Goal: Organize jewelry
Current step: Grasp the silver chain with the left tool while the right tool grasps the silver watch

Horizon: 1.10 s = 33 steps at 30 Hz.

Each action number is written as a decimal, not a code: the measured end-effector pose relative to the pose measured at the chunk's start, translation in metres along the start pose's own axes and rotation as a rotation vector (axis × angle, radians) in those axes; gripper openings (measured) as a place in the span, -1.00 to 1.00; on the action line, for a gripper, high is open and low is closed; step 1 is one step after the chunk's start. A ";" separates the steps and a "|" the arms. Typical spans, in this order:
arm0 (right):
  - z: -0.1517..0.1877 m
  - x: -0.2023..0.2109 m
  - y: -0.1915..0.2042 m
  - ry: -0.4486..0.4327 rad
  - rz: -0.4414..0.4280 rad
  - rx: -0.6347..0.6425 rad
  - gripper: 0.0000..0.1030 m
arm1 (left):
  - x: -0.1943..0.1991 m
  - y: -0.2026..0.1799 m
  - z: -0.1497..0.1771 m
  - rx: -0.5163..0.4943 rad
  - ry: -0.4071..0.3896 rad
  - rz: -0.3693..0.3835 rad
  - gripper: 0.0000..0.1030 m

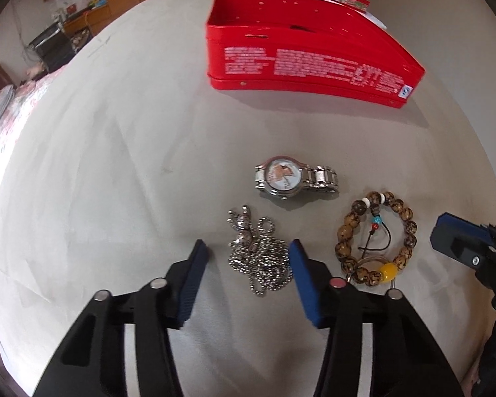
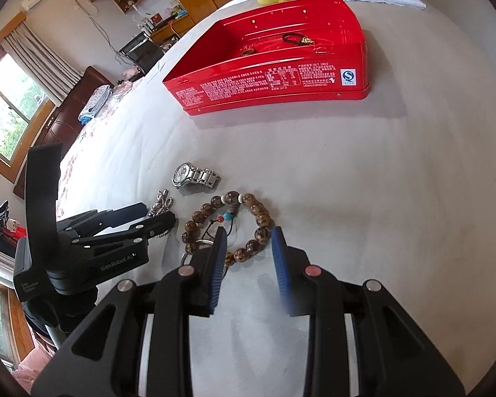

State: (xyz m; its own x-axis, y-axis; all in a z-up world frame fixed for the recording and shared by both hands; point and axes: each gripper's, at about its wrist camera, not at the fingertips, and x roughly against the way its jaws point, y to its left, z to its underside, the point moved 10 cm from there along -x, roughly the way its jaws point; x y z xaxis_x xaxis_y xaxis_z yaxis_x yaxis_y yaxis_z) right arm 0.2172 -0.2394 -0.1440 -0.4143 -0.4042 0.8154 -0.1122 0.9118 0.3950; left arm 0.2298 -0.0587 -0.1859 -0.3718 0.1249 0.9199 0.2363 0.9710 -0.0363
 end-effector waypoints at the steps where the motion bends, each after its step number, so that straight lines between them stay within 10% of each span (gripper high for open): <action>1: 0.000 -0.001 0.000 0.001 0.000 -0.001 -0.45 | 0.001 -0.001 -0.001 -0.011 -0.001 0.002 -0.16; 4: -0.001 -0.002 -0.001 0.007 0.003 -0.006 -0.45 | 0.003 -0.002 -0.003 -0.008 0.001 0.027 -0.47; 16: -0.025 -0.020 0.021 0.054 -0.005 0.061 -0.45 | 0.018 0.024 -0.024 0.058 -0.027 0.110 -0.52; 19: -0.037 -0.034 0.034 0.084 -0.030 0.079 -0.45 | 0.026 0.042 -0.037 0.094 -0.065 0.086 -1.00; 28: -0.060 -0.065 0.055 0.131 -0.087 0.077 -0.45 | 0.012 0.045 -0.039 0.116 -0.029 0.159 -1.00; 33: -0.059 -0.069 0.050 0.138 -0.080 0.066 -0.45 | 0.014 0.041 -0.031 0.105 -0.023 0.151 -0.33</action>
State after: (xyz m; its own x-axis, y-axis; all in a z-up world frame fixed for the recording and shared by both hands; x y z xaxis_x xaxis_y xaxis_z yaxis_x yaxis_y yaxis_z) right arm 0.2933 -0.1706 -0.1553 -0.2740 -0.4774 0.8349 -0.2008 0.8774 0.4358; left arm 0.2623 -0.0233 -0.1628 -0.3595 0.2747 0.8918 0.1967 0.9565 -0.2154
